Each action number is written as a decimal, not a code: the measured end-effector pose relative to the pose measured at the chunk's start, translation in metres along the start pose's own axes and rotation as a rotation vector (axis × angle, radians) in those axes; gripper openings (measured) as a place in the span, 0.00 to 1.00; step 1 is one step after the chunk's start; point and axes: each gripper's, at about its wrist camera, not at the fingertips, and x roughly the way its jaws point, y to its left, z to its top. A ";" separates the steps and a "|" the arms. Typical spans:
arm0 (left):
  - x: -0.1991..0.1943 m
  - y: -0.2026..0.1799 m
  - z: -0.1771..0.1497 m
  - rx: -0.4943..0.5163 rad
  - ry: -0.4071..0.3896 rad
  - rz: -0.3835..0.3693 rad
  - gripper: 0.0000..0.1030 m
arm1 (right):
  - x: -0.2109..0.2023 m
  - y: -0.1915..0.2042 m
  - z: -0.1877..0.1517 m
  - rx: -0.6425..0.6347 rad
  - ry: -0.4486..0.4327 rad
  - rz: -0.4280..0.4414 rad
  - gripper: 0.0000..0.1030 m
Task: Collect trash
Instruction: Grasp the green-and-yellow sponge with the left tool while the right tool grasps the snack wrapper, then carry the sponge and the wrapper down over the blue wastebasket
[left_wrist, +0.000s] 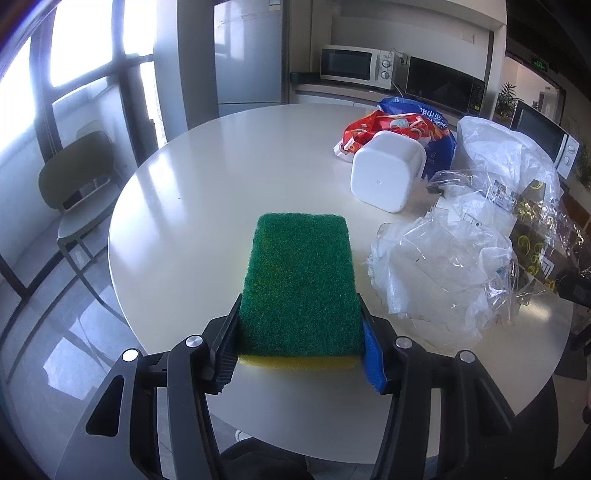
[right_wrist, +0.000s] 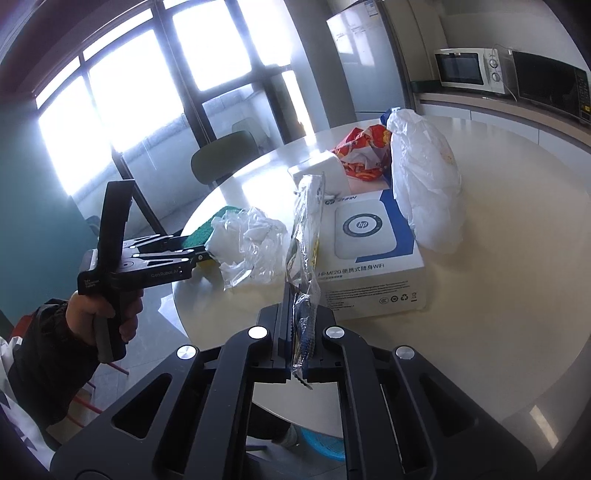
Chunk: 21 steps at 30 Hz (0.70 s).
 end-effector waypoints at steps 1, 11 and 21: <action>-0.001 0.000 0.000 -0.001 -0.004 0.003 0.52 | -0.002 -0.001 0.003 -0.003 -0.005 -0.003 0.02; -0.017 0.004 0.002 -0.014 -0.045 0.017 0.52 | -0.018 -0.003 0.012 -0.019 -0.049 -0.026 0.02; -0.041 0.008 -0.002 -0.028 -0.073 0.018 0.52 | -0.038 0.011 0.019 -0.071 -0.075 -0.023 0.02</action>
